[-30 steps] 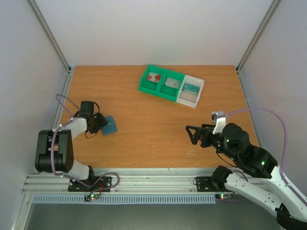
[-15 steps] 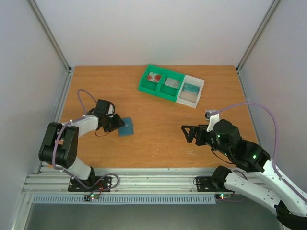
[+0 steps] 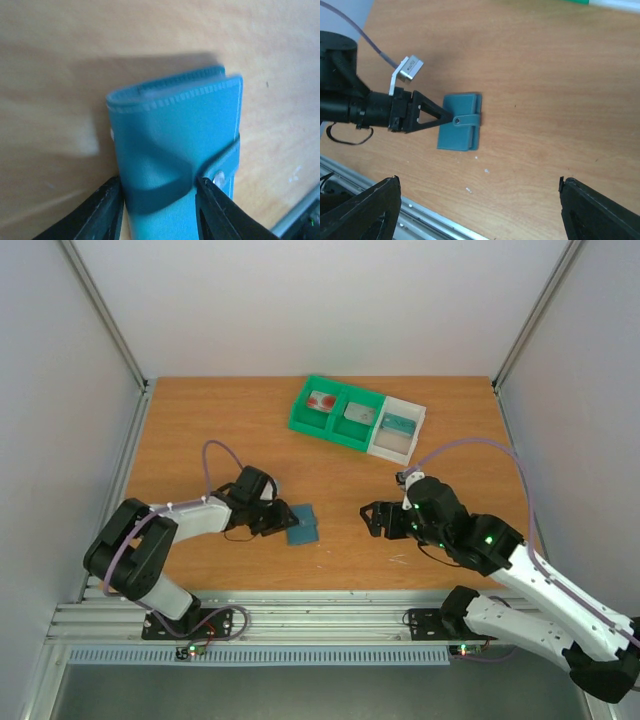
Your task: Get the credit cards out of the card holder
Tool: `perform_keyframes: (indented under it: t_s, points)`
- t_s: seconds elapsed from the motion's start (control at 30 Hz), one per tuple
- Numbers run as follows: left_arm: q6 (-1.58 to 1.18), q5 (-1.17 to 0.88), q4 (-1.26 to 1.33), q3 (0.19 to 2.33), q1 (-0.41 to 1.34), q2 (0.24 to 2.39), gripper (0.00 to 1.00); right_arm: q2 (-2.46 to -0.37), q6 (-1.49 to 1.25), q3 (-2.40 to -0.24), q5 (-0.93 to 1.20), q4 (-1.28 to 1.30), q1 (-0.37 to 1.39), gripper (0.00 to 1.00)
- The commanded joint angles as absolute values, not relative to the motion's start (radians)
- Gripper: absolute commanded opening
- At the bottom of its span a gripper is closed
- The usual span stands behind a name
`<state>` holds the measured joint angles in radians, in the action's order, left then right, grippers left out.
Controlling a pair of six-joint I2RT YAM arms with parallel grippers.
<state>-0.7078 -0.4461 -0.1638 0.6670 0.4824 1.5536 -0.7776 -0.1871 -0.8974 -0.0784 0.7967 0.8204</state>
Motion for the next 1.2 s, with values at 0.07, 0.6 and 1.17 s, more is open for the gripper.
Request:
perform_keyframes:
  t_s: [0.07, 0.6, 1.17]
  points:
    - [-0.885, -0.498, -0.031, 0.606, 0.596, 1.489, 0.42, -0.888, -0.212, -0.868, -0.011, 0.739, 0.831, 0.74]
    - [-0.902, -0.201, -0.296, 0.522, 0.546, 1.028, 0.59, -1.424, -0.166, -0.940, 0.123, 0.513, 0.889, 0.32]
    - [-0.873, -0.002, -0.552, 0.469, 0.545, 0.667, 0.63, -1.741, -0.018, -1.147, -0.030, 0.518, 0.956, 0.30]
